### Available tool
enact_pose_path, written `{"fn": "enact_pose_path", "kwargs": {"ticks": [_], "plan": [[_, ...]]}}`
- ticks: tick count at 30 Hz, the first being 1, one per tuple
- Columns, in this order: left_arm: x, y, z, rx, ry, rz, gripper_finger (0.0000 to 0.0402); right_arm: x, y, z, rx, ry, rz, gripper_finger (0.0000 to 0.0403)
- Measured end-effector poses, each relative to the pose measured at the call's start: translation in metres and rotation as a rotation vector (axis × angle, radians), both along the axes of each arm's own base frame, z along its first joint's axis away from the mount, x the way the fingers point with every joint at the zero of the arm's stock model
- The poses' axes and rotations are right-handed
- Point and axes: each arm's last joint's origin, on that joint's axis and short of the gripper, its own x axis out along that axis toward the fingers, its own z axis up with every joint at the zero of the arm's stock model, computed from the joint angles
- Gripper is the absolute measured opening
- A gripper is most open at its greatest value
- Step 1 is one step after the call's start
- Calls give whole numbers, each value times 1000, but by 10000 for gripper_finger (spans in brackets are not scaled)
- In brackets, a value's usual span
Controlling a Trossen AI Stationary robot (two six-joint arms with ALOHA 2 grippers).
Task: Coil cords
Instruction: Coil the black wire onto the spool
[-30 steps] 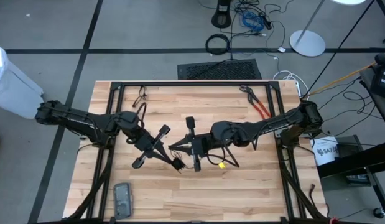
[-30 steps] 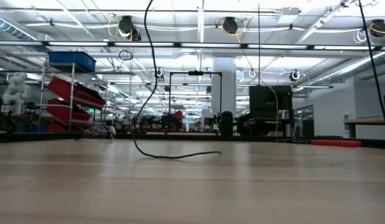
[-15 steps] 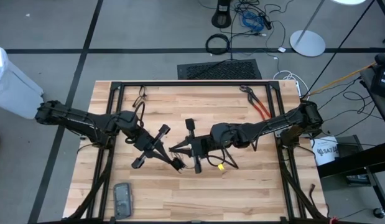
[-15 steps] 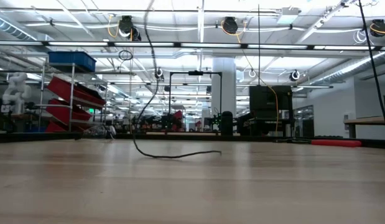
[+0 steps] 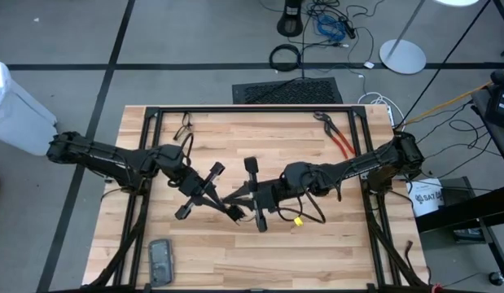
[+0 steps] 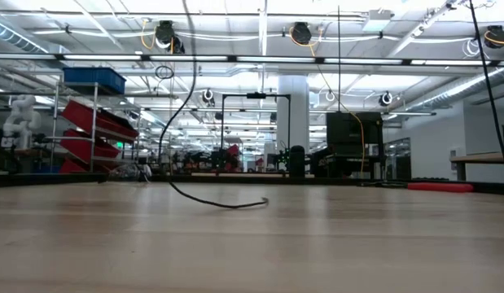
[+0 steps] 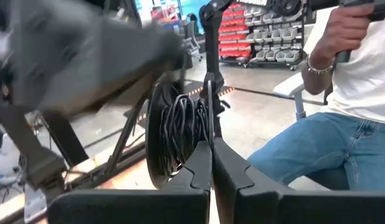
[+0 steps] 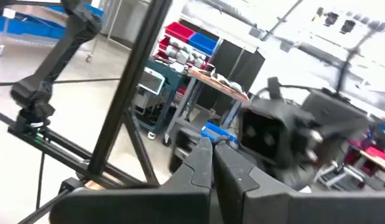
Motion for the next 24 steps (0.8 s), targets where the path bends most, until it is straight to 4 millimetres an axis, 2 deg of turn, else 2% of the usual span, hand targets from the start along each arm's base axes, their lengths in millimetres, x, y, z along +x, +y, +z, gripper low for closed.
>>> {"fn": "enact_pose_path", "kwargs": {"ticks": [12,24], "plan": [[13,6,-10,-19,42,29,2,-1,3,-1,-16,10,-13,0],[12,4,-7,-27,15,-37,2,4,-15,-15,-8,151,-117,0]]}}
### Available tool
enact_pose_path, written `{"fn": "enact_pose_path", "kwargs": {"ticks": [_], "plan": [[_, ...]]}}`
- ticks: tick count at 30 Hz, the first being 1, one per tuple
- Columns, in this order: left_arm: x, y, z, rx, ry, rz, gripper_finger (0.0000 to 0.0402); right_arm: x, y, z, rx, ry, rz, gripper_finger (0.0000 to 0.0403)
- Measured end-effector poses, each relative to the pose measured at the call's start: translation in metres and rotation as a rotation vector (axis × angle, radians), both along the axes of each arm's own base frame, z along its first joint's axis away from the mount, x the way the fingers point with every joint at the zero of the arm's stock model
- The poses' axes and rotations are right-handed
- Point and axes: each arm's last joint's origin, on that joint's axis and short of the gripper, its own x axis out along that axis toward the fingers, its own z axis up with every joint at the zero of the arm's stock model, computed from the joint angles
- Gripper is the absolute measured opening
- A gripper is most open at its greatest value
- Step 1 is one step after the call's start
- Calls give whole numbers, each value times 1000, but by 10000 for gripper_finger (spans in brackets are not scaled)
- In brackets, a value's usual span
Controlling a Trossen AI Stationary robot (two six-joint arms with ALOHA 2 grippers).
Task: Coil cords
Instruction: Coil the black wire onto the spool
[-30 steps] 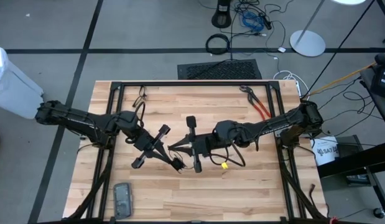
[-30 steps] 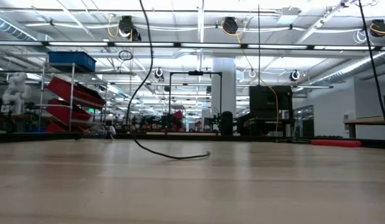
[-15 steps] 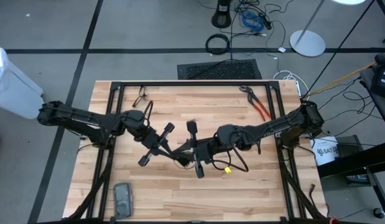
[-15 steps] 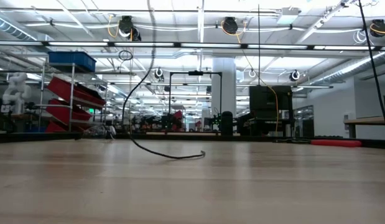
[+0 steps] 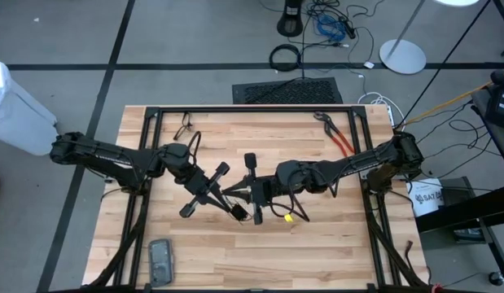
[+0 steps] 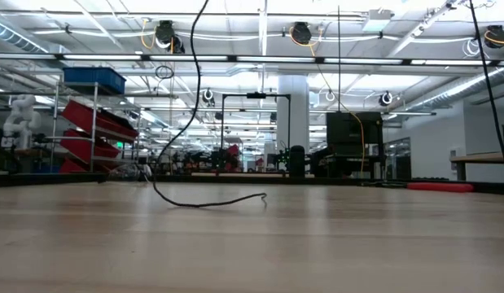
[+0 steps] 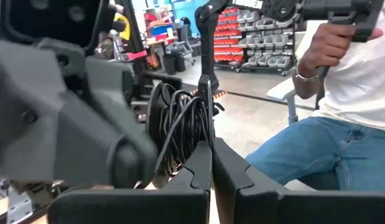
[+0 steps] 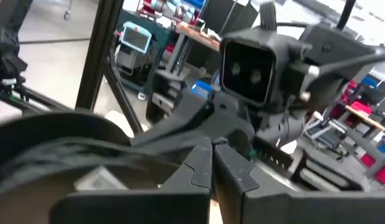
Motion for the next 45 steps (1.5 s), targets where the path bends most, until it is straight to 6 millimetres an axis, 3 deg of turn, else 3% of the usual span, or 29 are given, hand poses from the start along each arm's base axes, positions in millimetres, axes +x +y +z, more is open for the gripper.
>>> {"fn": "enact_pose_path", "kwargs": {"ticks": [13,22,35,45], "plan": [[-3,-8,5,-2,-59,-75,2,-2,1,-15,69,164,-3,0],[-10,-6,13,-6,-91,-63,2,-7,13,-22,110,243,16,0],[-32,1,19,7,1,114,2,-16,32,-34,202,384,22,0],[-32,4,12,13,94,219,2,-29,35,-57,320,581,-177,27]]}}
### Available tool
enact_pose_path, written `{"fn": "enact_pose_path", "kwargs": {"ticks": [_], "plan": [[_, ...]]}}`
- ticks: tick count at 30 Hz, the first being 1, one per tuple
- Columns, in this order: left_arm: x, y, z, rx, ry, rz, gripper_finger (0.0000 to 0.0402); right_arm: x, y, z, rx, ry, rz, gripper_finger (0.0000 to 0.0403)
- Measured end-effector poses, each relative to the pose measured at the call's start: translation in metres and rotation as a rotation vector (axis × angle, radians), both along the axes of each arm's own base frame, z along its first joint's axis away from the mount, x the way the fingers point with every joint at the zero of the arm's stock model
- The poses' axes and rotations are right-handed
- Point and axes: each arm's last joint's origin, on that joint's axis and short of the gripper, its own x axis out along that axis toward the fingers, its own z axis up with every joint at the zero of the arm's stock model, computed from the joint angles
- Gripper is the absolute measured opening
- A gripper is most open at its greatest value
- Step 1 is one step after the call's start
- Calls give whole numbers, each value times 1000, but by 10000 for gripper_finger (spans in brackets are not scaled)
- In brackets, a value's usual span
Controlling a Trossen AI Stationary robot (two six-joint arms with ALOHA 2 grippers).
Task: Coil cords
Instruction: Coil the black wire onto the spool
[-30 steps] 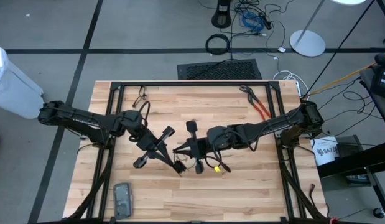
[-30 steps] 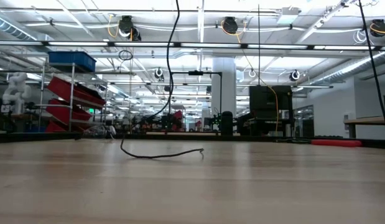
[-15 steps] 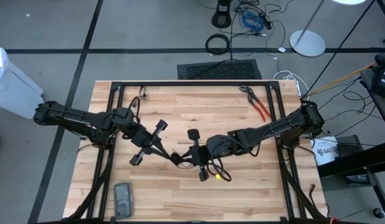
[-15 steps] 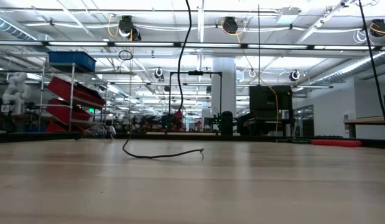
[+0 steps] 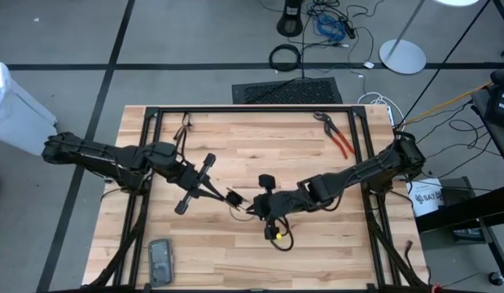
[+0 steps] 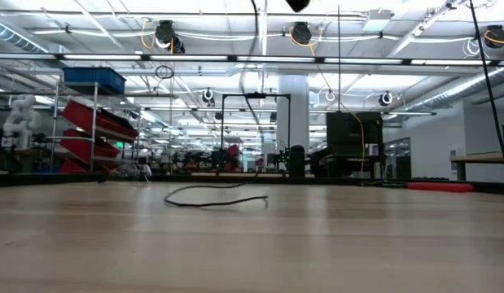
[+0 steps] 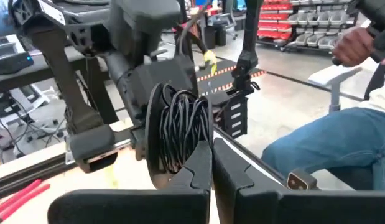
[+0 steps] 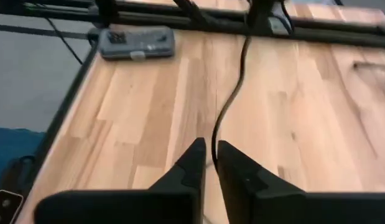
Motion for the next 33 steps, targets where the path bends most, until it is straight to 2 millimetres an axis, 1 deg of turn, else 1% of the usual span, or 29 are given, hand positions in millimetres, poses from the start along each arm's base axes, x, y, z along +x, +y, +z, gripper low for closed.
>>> {"fn": "enact_pose_path", "kwargs": {"ticks": [3,7,11,14,16,18,22,25,29,33], "plan": [[0,0,0,-1,3,1,2,-2,3,-13,23,-20,-90,43],[0,0,0,-22,18,6,2,-7,7,-44,54,-153,-206,61],[0,0,-2,-40,45,18,2,-21,8,-77,93,-307,-255,70],[0,0,-3,-40,52,26,2,-33,4,-94,132,-391,-276,70],[0,1,-2,-40,50,29,2,-40,1,-102,140,-413,-285,71],[0,1,-2,-39,49,30,2,-43,1,-106,137,-410,-285,71],[0,1,-1,-38,38,32,2,-44,-1,-109,93,-395,-318,71],[0,1,0,-35,25,41,2,-42,-7,-108,58,-398,-325,71],[1,1,0,-17,8,51,2,-37,-16,-110,58,-379,-303,71],[1,2,0,1,-1,54,2,-30,-22,-122,60,-347,-279,71]]}}
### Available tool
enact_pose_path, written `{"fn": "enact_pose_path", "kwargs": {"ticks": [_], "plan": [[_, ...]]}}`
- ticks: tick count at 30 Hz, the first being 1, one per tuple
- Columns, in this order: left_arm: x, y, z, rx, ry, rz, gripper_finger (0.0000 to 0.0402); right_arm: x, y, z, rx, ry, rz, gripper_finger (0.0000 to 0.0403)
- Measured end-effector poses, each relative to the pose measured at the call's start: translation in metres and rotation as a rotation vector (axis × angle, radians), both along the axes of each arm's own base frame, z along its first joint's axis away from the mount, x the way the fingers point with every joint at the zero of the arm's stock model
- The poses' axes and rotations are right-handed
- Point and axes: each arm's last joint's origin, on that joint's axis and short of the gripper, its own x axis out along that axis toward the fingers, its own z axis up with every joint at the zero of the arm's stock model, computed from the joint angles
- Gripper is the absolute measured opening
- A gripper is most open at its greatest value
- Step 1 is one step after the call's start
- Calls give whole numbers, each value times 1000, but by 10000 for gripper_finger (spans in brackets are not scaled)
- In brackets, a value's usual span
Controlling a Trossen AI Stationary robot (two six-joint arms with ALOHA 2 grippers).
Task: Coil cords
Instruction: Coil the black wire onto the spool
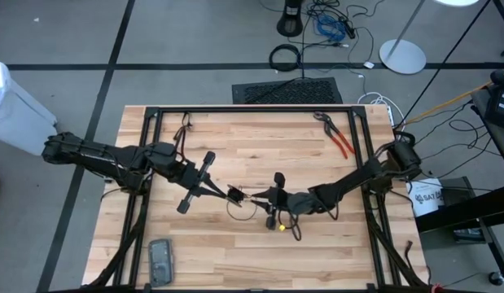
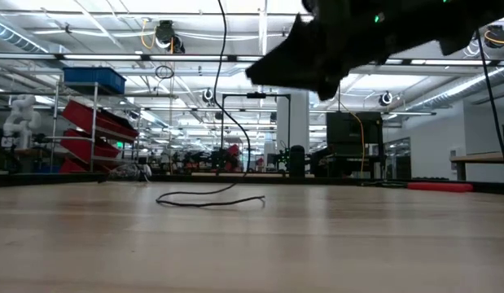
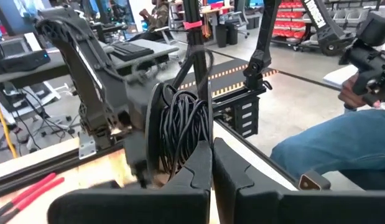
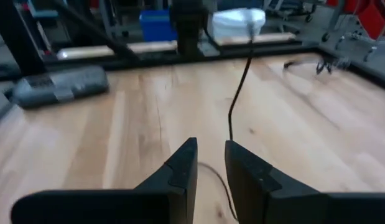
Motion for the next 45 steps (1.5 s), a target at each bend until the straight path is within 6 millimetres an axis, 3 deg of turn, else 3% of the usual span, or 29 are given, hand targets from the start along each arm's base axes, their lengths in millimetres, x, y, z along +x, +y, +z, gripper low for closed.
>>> {"fn": "enact_pose_path", "kwargs": {"ticks": [5,14,23,34,45], "plan": [[0,0,0,12,-7,5,2,22,-4,-22,-29,49,-24,71],[0,0,0,7,-1,6,2,56,-1,-20,-121,103,-34,71],[0,0,-3,1,32,8,2,58,15,-10,-186,174,-74,78],[0,0,-3,-14,38,9,2,57,10,-11,-175,173,-182,166],[0,0,0,-18,11,9,2,61,-2,-26,-146,210,-213,145]]}}
